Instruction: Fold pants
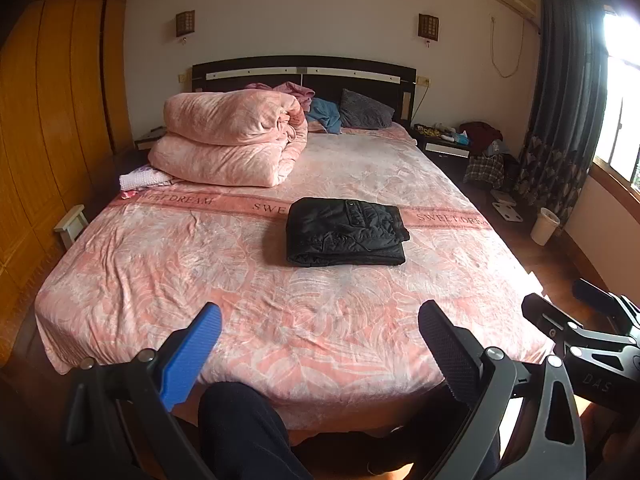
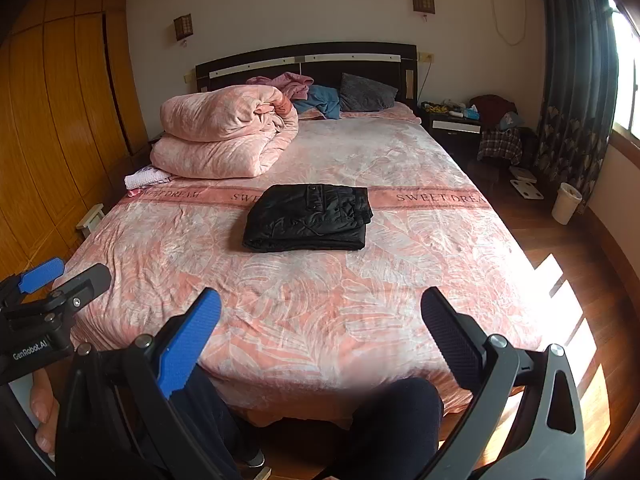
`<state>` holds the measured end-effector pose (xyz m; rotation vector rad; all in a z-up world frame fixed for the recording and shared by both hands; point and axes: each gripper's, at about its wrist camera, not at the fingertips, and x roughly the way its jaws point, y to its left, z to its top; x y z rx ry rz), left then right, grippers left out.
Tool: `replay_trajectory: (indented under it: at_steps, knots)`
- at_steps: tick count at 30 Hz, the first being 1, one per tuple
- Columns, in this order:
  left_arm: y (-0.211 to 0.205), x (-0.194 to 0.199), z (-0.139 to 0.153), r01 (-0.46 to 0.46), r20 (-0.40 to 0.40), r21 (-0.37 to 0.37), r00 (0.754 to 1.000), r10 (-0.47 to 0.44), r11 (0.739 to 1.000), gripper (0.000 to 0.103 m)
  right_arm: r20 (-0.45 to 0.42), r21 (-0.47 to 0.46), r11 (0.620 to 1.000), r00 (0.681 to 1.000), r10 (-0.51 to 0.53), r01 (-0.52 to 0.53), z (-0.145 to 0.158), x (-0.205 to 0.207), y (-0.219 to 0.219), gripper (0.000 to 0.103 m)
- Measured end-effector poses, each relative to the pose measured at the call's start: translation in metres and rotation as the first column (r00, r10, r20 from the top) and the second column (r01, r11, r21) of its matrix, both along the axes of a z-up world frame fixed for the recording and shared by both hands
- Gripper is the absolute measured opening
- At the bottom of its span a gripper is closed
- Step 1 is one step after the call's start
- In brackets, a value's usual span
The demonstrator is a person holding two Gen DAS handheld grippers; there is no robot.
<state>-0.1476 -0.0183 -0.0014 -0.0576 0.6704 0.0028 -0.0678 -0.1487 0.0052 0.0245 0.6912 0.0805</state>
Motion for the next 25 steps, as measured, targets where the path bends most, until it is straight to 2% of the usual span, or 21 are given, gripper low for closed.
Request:
replay_trajectory:
  at_steps: [16,21,25]
  knots:
    - [0.0024,0.0007,0.0058,0.0,0.023,0.001,1.0,0.0,1.0,0.099,0.008,0.003,1.0,1.0,-0.007,0.007,-0.0022,0.0043,-0.0039,0.1]
    - [0.0078,0.0028,0.0062,0.0,0.004,-0.033,1.0,0.0,0.999,0.099,0.009,-0.001,1.0,1.0,-0.01,0.01,-0.0014,0.0052,-0.0048,0.1]
    - [0.0071,0.0016,0.008,-0.011,0.016,-0.014,1.0,0.012,1.0,0.099,0.008,0.0,1.0,1.0,-0.01,0.01,-0.0013,0.005,-0.0048,0.1]
